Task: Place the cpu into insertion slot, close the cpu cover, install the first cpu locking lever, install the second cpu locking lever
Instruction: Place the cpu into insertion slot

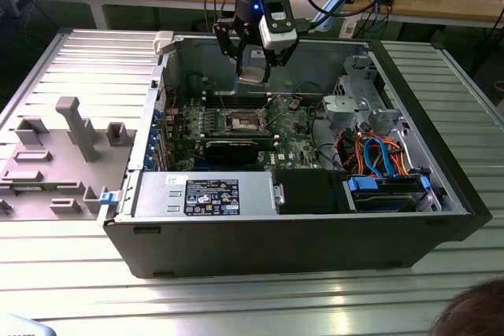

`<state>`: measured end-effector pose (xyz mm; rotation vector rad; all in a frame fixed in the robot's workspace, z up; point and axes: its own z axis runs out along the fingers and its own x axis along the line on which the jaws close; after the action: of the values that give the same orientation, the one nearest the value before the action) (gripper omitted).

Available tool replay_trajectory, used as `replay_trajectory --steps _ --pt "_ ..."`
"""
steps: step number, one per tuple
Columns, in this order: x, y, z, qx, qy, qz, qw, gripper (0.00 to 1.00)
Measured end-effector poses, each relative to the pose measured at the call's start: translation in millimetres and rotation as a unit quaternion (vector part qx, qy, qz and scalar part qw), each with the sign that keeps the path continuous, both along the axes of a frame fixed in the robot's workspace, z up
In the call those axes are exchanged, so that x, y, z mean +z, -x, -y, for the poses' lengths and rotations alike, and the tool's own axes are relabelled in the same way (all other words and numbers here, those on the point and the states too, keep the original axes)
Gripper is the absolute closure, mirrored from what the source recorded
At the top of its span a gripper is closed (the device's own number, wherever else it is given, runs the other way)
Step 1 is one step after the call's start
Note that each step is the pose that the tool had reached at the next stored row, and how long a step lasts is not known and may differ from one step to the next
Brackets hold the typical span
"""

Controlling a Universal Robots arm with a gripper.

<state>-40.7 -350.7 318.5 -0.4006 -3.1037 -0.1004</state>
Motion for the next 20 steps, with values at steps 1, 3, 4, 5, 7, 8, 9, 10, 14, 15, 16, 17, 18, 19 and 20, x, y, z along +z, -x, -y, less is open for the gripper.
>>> replay_trajectory --steps 1,3,4,5,7,8,9,10,14,15,16,17,18,19,20 --pt "0.0 0.0 0.0 0.0 0.0 0.0 1.0 0.45" --pt "0.0 0.0 0.0 -0.001 0.0 0.0 1.0 0.45" --pt "0.0 0.0 0.0 -0.001 0.0 0.0 1.0 0.45" --pt "0.0 0.0 0.0 -0.001 0.0 0.0 1.0 0.45" --pt "0.0 0.0 0.0 -0.002 0.0 0.0 1.0 0.45" --pt "-0.1 0.0 0.0 -0.003 0.0 0.0 1.0 0.45" --pt "-0.1 0.0 0.0 -0.003 0.0 0.0 1.0 0.45" --pt "-0.1 0.0 0.0 -0.003 0.0 0.0 0.99999 0.45" --pt "-0.1 0.0 0.0 -0.004 0.0 0.0 0.99999 0.45" --pt "-0.1 0.0 0.0 -0.005 0.0 0.0 0.99999 0.45" --pt "-0.1 0.0 0.0 -0.005 0.0 0.0 0.99999 0.45" --pt "-0.1 0.0 0.0 -0.005 0.0 0.0 0.99999 0.45" --pt "-0.1 0.0 0.0 -0.006 0.0 0.0 0.99998 0.45" --pt "-0.1 0.0 0.0 -0.006 0.0 0.0 0.99998 0.45" --pt "-0.1 0.0 0.0 -0.006 0.0 0.0 0.99998 0.45"
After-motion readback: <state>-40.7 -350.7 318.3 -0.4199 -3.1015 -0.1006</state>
